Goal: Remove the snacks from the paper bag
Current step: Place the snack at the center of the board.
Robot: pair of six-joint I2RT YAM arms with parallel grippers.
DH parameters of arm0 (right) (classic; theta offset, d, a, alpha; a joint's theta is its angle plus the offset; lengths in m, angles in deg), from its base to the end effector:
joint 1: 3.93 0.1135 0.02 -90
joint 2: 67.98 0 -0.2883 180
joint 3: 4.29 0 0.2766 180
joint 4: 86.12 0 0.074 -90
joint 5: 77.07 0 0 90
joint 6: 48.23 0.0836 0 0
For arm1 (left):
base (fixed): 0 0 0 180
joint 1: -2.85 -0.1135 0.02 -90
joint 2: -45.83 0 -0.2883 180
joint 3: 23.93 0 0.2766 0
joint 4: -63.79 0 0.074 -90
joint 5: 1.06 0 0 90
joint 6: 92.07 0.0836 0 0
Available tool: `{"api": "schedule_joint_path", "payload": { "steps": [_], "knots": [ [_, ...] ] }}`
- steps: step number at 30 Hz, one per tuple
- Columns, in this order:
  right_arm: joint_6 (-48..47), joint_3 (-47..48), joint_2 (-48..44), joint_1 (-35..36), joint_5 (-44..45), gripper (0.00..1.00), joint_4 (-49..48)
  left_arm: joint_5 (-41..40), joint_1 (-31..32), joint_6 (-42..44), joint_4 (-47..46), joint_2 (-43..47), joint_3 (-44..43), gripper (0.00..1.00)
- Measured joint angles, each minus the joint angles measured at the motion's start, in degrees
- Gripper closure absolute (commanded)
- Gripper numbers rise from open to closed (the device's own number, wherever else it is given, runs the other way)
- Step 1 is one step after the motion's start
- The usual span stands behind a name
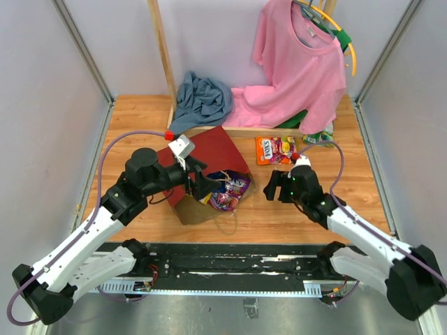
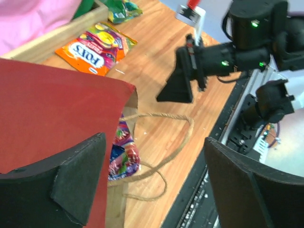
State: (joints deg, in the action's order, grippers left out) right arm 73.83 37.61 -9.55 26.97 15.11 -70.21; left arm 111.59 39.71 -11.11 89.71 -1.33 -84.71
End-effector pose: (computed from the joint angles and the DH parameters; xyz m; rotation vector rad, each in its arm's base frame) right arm 0.2309 0.1345 0.1959 0.0452 2.1969 0.5946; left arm 0.1731 -0.1700 0.3578 0.7310 1.7159 -0.9179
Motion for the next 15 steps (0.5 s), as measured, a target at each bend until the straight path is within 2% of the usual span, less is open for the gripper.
{"api": "schedule_joint_path", "payload": {
  "steps": [4, 7, 11, 12, 15],
  "knots": [
    [2.0, -2.4, -8.5, 4.3, 2.5, 0.17, 4.7, -1.5, 0.3, -1.5, -3.3, -1.4, 0.0, 0.43],
    [3.2, -2.7, -12.9, 9.6, 4.6, 0.17, 6.7, -1.6, 0.5, -2.6, -4.7, -2.6, 0.0, 0.54],
    [4.6, -2.7, -14.2, 18.8, 8.7, 0.17, 7.6, -1.6, 0.9, -4.0, -6.3, -2.8, 0.9, 0.87],
    [4.8, -2.7, -13.7, 20.4, 9.3, 0.17, 7.7, -1.6, 0.9, -4.2, -6.7, -2.7, 1.3, 0.90],
    [5.2, -2.6, -10.4, 25.2, 12.2, 0.17, 7.0, -2.0, 1.1, -5.0, -7.3, -2.7, 2.1, 0.91]
  ]
}}
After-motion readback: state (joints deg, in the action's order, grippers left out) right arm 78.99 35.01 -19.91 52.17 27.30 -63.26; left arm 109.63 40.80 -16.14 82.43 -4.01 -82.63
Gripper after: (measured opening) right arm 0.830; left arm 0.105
